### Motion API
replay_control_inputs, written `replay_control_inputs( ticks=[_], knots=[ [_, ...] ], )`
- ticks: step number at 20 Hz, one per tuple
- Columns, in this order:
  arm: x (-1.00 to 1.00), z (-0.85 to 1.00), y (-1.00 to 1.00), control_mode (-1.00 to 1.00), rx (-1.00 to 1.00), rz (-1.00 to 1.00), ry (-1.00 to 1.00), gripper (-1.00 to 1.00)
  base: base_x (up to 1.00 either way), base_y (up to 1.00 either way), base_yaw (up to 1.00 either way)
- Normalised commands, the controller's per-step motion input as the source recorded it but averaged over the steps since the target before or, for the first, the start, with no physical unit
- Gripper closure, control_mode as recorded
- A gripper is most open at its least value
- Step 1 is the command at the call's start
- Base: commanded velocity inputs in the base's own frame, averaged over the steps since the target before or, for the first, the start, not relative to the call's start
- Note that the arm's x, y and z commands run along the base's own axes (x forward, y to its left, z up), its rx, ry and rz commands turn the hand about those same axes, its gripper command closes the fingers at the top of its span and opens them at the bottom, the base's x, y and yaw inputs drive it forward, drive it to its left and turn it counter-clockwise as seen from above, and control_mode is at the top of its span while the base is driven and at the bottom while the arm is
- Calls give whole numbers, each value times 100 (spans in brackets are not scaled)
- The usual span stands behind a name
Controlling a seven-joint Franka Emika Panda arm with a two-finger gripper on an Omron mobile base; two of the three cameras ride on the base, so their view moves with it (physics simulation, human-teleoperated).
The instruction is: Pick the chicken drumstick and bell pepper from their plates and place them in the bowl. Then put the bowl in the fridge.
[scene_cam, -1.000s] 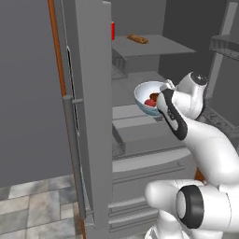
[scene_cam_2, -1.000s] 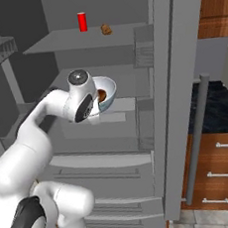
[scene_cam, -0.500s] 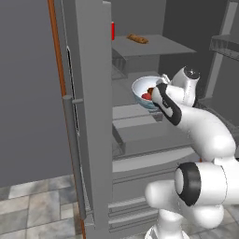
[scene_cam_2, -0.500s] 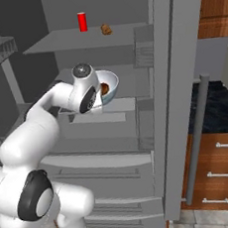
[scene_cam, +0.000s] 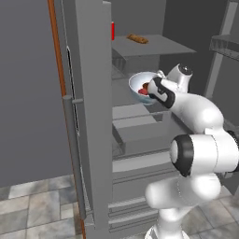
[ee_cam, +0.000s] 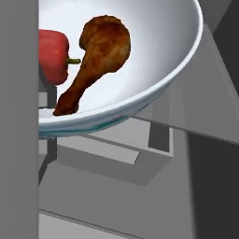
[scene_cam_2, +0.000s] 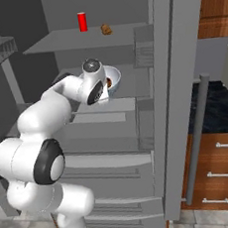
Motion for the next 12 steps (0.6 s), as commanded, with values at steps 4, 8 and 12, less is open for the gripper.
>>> replay_control_inputs(
  ticks=[4, 8, 12],
  knots=[
    [70, 0, -5, -100, 2, 5, 1, 100, 0, 0, 0],
    [64, -4, -1, -100, 0, 0, 6, 100, 0, 0, 0],
    [49, 0, 6, -100, 2, -4, 5, 100, 0, 0, 0]
  ],
)
